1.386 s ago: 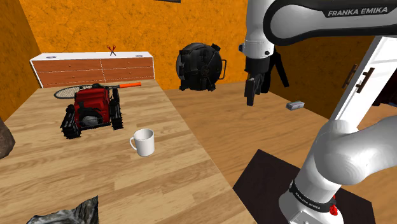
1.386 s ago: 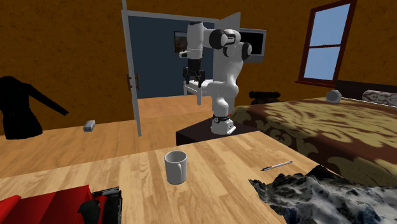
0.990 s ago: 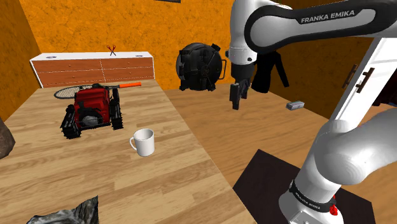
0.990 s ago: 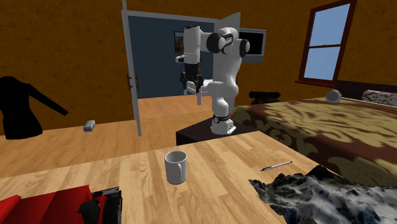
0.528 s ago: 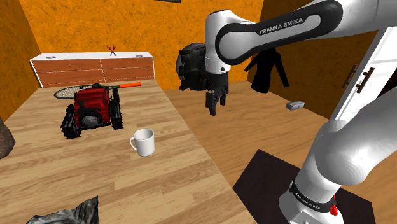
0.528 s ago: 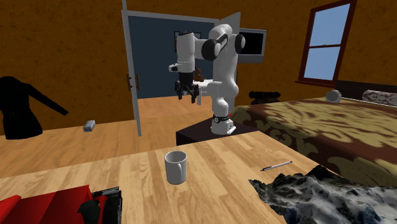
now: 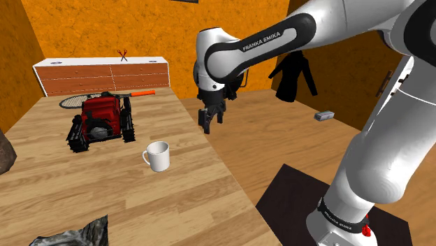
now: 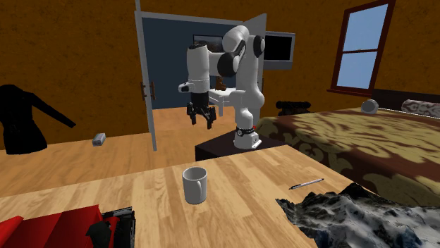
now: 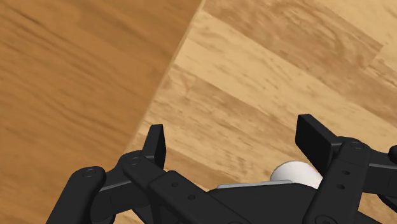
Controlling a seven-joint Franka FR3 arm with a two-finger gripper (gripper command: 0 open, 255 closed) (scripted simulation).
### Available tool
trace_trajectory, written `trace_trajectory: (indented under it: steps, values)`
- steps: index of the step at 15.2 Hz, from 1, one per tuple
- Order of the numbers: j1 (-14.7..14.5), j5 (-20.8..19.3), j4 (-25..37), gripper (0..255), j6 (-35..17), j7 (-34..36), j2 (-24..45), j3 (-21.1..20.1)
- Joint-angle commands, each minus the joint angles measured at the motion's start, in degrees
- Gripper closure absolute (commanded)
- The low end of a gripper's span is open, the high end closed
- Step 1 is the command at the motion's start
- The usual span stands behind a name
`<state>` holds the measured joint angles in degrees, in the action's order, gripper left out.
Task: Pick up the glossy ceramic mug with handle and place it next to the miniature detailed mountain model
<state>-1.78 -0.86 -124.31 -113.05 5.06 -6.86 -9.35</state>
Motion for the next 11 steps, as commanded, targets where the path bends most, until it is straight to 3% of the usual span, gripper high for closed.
trace_trajectory:
  steps: [1,11]
  values:
    - [-0.3,0.0,3.0,0,-1.4,0.8,4.2,-0.5]
    - [-2.8,-1.3,23.4,0,-3.7,4.4,26.0,-1.8]
